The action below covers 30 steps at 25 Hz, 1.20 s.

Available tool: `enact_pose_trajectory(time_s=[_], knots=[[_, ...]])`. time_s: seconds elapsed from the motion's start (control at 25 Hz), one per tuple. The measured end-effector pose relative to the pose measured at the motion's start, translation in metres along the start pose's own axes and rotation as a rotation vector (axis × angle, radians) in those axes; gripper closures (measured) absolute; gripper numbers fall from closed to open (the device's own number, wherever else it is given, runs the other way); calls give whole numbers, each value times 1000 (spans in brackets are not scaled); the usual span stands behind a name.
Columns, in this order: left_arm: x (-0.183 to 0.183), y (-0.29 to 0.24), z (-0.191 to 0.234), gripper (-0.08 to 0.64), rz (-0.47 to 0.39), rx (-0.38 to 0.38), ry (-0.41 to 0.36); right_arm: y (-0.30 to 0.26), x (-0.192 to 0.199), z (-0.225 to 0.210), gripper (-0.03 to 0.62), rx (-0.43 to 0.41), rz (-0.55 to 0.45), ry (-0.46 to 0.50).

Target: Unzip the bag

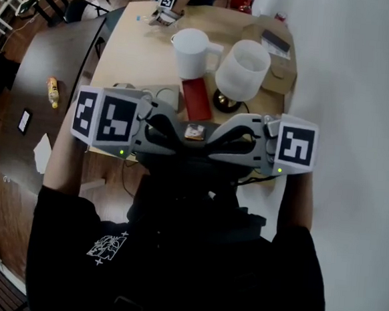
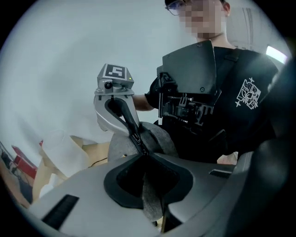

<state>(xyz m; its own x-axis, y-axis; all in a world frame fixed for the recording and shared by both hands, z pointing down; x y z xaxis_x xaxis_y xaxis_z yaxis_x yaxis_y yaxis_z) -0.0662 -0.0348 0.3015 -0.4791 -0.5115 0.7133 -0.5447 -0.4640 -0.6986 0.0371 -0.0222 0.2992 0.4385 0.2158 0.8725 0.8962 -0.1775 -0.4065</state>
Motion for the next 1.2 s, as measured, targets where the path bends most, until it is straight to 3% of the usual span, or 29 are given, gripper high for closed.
enact_pose_trajectory(time_s=[0.44,0.6,0.8,0.96,1.2], knots=[[8,12,0,529,-164,-271,87,5,-3,-7,568,50,-29,-67],[9,15,4,534,-218,-310,152,9,-4,-10,568,73,-60,-93],[7,19,4,541,-287,-394,180,12,-3,-11,569,97,-83,-112],[9,20,4,554,-357,-424,215,13,-2,-12,571,108,-97,-122],[11,20,2,555,-394,-448,239,14,-2,-12,571,126,-110,-115]])
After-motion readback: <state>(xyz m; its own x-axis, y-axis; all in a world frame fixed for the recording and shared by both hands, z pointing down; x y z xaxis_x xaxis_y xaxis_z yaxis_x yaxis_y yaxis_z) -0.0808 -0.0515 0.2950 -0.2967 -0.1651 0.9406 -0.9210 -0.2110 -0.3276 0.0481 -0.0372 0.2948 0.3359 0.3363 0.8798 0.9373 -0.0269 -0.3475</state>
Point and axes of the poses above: the fingertips, and each gripper's own axes: y backward along the fingers, z to its left, x out of its underside, the point moved 5 cm from there along y, backward along the fingers, and after that the axes turned 15 degrees about -y, right-handed, at the moved point
